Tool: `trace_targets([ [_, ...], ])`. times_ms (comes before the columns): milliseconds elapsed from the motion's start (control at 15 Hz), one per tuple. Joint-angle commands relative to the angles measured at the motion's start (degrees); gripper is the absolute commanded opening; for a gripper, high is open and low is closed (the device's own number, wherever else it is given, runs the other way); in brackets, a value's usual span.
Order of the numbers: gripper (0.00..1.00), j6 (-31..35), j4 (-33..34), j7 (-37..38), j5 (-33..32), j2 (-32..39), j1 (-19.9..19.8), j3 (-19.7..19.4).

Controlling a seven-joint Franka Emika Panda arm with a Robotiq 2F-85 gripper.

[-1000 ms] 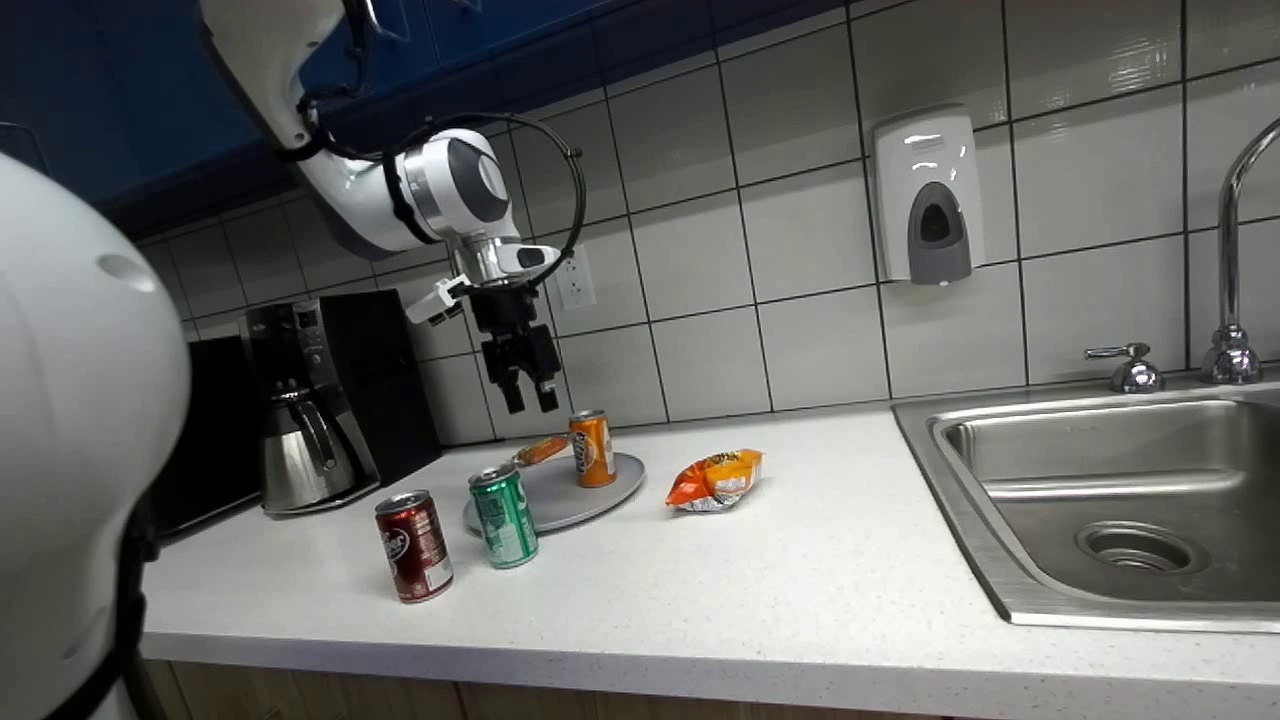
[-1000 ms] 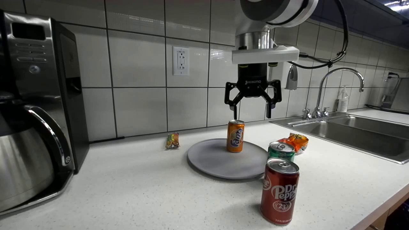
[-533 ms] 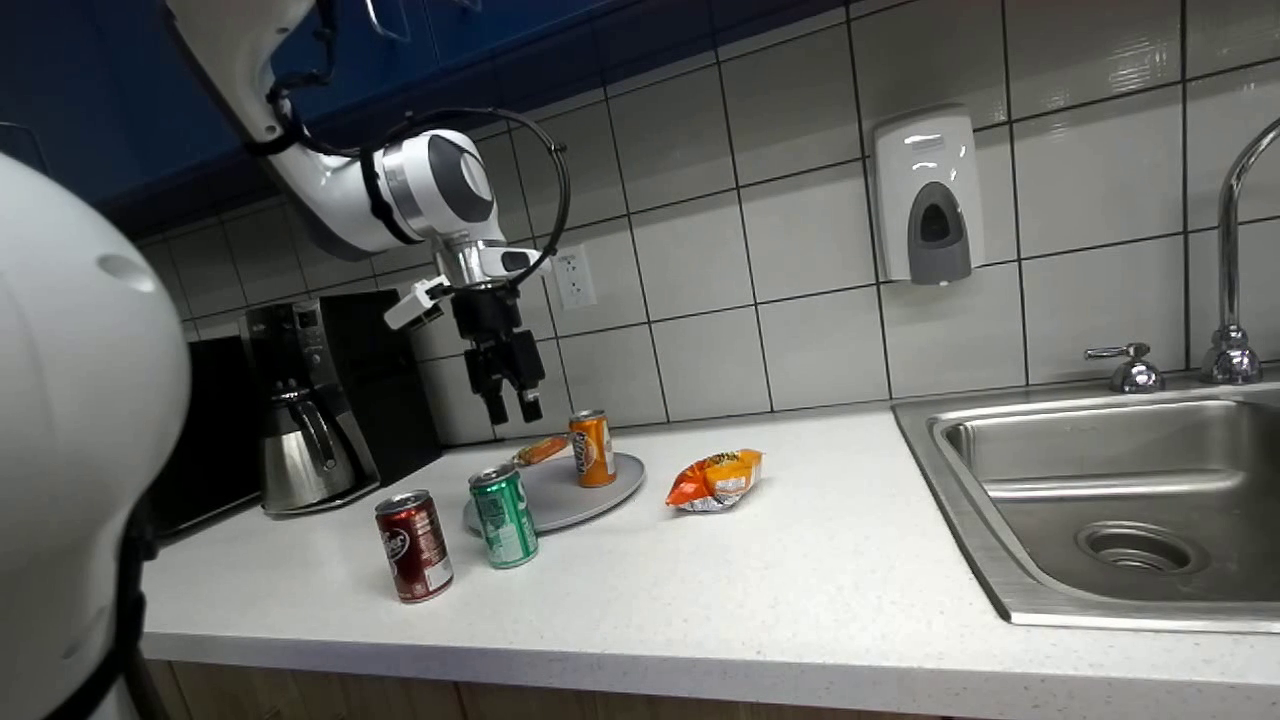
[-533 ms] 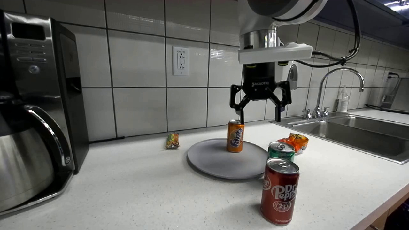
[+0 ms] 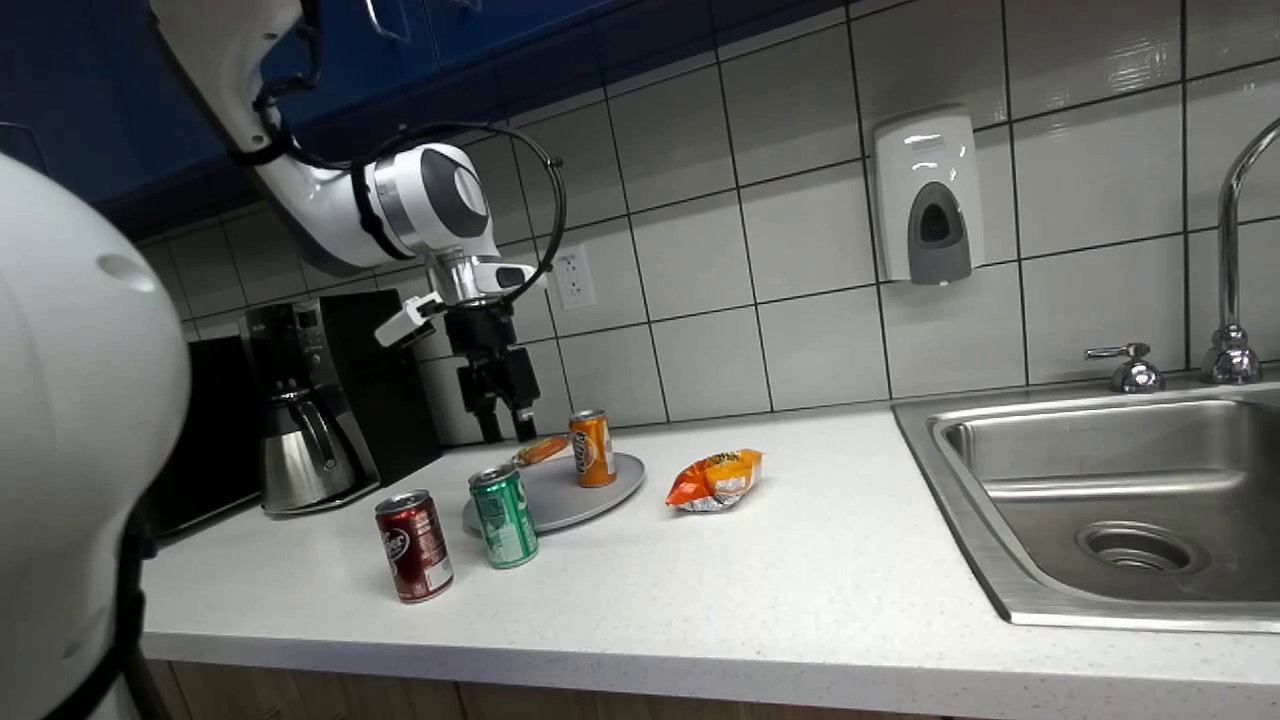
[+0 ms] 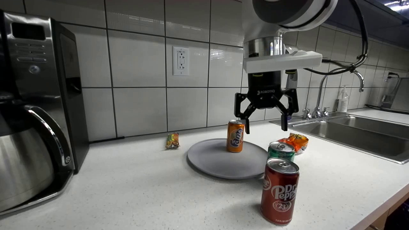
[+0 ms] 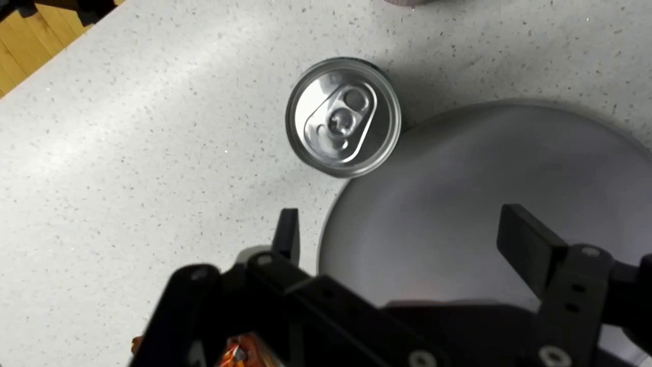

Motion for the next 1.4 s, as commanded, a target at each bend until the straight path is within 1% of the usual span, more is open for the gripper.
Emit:
trace_targets([
  [0,1.00,3.1,-3.2,-1.7,0.6,-2.3,-0.6,0.7],
  [667,1.00,10.0,-9.1,-3.9,0.3,-3.0,-0.7,0.7],
  [1333,1.00,14.9,-14.9,-4.6,0.9,-5.5,-0.8,0.9],
])
